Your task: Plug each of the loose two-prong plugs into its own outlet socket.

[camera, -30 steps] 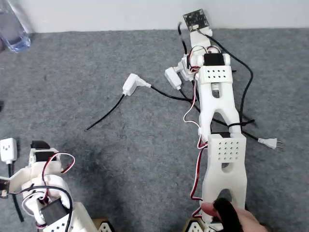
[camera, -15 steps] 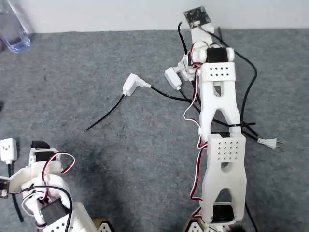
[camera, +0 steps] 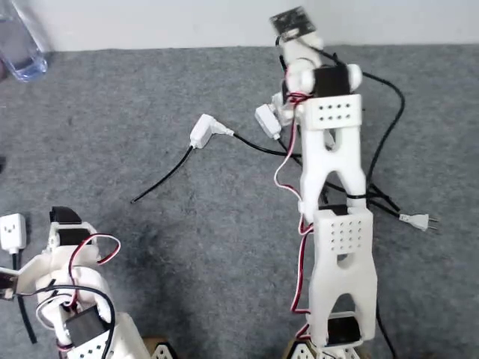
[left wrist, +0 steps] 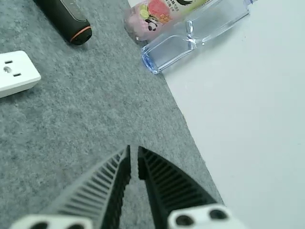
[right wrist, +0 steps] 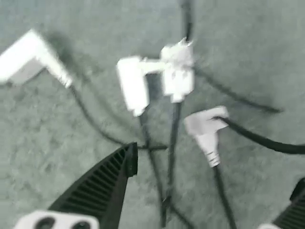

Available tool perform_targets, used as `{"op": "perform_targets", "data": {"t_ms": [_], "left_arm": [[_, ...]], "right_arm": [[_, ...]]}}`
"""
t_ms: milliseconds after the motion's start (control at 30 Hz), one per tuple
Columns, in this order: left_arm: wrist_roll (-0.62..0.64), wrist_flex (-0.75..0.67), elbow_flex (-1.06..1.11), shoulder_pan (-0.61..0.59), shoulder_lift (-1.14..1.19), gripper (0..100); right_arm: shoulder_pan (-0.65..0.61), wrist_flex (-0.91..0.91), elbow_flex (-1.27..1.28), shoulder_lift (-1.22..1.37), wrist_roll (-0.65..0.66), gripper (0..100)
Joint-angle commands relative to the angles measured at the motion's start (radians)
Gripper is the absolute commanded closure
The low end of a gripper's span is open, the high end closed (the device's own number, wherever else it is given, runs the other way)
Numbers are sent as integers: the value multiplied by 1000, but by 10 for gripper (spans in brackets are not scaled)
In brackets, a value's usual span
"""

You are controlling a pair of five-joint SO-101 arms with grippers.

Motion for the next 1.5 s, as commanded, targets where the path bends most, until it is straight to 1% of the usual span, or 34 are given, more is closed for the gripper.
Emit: {"op": "perform_targets", "data": {"t_ms": [0,100,133,200,300,367,400,467,533,600,700,800,867,1033,1133,1300,1467], "left_arm": [[-114,-31,-18,0,-9,967],[-236,-26,-42,3,-9,967],[-261,-25,-56,5,-9,967],[-270,-3,-84,6,-9,967],[-276,117,-136,6,-9,967],[-315,222,-171,6,-9,967],[-364,276,-191,6,-9,967],[-514,364,-228,2,-9,967],[-697,422,-257,0,-9,970],[-852,450,-277,0,-9,971],[-1017,459,-280,0,-9,971],[-1132,462,-280,0,-9,971],[-1145,466,-286,-2,-9,971],[-1096,459,-288,-68,-9,971],[-1076,457,-292,-72,-9,971],[-1074,456,-288,-68,-9,969],[-1074,434,-278,-68,-9,967]], "right_arm": [[-27,47,60,-156,2,534],[-41,47,140,-259,2,534],[-45,47,180,-291,2,534],[-48,47,272,-363,2,534],[-48,45,425,-469,2,534],[-48,45,528,-538,5,534],[-48,45,572,-572,6,534],[-48,45,658,-644,8,534],[-48,45,738,-720,8,534],[-48,45,813,-800,8,534],[-48,44,924,-912,8,534],[-48,42,1045,-1013,8,534],[-47,42,1126,-1069,8,534],[-42,39,1323,-1181,8,534],[-45,38,1419,-1237,9,534],[-45,-48,1611,-1368,8,534],[-47,-179,1855,-1572,9,534]]}}
